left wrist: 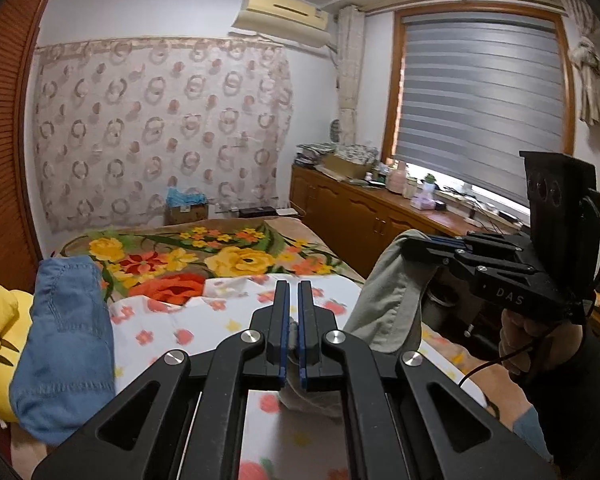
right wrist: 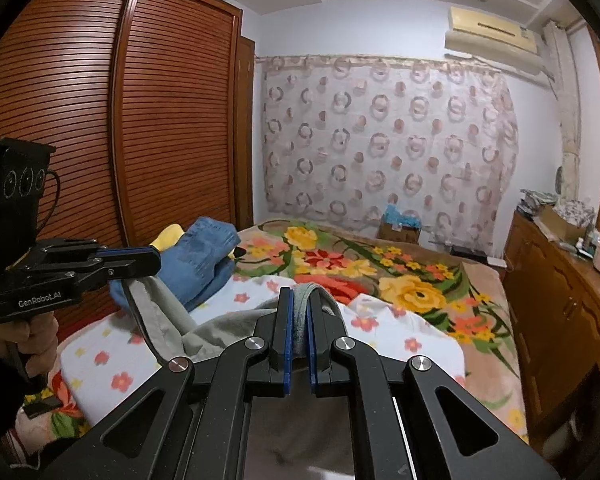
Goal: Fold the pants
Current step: 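Lift the hem with both grippers and fold it over toward the waistband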
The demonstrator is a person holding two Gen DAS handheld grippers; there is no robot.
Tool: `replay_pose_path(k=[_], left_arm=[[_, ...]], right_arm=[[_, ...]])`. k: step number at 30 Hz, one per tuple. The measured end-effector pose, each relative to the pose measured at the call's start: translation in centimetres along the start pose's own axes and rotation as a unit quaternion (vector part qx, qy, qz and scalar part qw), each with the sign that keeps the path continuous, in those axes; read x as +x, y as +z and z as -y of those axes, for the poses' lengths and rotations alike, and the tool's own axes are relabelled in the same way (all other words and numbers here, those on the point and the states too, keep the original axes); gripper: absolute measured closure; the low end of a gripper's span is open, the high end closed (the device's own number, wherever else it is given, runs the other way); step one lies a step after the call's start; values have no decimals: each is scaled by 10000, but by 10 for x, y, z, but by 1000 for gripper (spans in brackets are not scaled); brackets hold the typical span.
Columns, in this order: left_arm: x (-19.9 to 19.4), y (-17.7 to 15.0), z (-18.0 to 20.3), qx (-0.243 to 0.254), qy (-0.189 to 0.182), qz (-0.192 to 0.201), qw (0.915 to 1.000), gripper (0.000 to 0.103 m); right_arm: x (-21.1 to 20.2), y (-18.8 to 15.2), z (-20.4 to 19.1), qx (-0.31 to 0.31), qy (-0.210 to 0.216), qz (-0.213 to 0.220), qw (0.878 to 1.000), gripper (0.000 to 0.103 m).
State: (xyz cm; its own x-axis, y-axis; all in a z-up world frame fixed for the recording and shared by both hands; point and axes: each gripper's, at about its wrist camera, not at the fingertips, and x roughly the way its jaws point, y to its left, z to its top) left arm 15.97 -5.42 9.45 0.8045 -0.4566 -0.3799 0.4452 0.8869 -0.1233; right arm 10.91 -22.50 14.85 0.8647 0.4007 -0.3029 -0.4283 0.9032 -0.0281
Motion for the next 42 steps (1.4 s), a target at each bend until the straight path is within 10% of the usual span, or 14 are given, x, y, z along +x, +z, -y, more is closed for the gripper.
replay_pose_path(k=[13, 29, 42], left_arm=[[47, 80, -62, -8, 502, 575, 9971, 98], [25, -49, -34, 33, 447, -440, 9980, 98], [-20, -81, -6, 15, 288, -502, 9983, 98]], right_arm=[[109, 85, 63, -111, 33, 347, 9993, 97], [123, -25, 13, -28, 175, -1125, 9935, 98], [64, -44, -9, 150, 236, -1340, 9906, 97]])
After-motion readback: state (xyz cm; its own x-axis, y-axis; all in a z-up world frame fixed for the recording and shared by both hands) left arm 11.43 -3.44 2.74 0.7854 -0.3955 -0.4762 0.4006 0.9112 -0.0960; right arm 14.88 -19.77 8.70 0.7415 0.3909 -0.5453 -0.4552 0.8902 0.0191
